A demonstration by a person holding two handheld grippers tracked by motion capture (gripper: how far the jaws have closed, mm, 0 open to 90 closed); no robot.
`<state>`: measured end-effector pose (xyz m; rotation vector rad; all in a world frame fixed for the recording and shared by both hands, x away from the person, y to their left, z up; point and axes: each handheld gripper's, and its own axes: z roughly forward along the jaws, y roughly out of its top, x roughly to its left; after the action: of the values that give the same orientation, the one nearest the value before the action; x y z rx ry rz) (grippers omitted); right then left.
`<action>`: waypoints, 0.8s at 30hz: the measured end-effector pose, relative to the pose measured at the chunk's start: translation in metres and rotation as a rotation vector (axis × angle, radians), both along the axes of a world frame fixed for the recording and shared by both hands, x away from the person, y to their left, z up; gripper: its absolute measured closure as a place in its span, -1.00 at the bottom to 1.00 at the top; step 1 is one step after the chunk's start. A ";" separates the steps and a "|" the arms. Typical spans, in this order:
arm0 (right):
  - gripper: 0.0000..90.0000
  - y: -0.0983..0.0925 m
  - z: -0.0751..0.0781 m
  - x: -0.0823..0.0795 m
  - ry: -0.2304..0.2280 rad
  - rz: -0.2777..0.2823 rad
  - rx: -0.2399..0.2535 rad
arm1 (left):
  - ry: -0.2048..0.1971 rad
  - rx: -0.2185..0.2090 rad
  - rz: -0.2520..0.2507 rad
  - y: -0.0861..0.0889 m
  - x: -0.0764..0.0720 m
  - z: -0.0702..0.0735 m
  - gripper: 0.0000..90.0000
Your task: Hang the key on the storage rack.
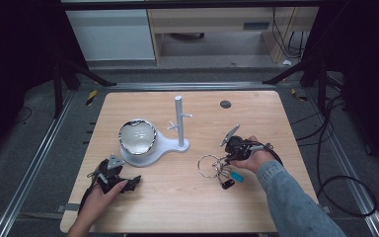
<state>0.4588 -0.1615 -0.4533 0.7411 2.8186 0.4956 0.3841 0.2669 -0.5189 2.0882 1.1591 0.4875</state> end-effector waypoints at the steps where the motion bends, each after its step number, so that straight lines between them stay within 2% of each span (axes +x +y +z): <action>1: 0.64 0.000 0.000 0.000 0.000 0.000 0.000 | 0.000 0.000 0.000 0.000 0.000 0.000 -1.00; 2: 0.57 0.002 -0.003 0.001 -0.002 0.007 -0.015 | 0.000 0.000 0.000 0.000 0.000 0.000 -1.00; 5: 0.59 0.003 -0.005 0.001 0.005 0.008 -0.033 | 0.000 0.000 0.000 0.000 0.000 0.000 -1.00; 6: 0.66 0.003 -0.007 0.000 0.014 0.017 -0.040 | 0.000 0.000 0.000 0.000 0.000 0.000 -1.00; 10: 0.75 0.004 -0.005 -0.005 0.033 0.035 -0.051 | 0.000 0.000 -0.001 0.000 0.000 0.000 -1.00; 17: 0.80 0.007 -0.006 -0.009 0.052 0.064 -0.067 | 0.000 0.001 -0.001 0.000 0.000 0.000 -1.00; 24: 0.83 0.016 -0.012 -0.005 0.073 0.087 -0.109 | 0.000 0.000 -0.001 0.000 0.000 0.000 -1.00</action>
<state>0.4534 -0.1458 -0.4653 0.6304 2.9285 0.3309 0.3841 0.2669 -0.5189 2.0885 1.1586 0.4873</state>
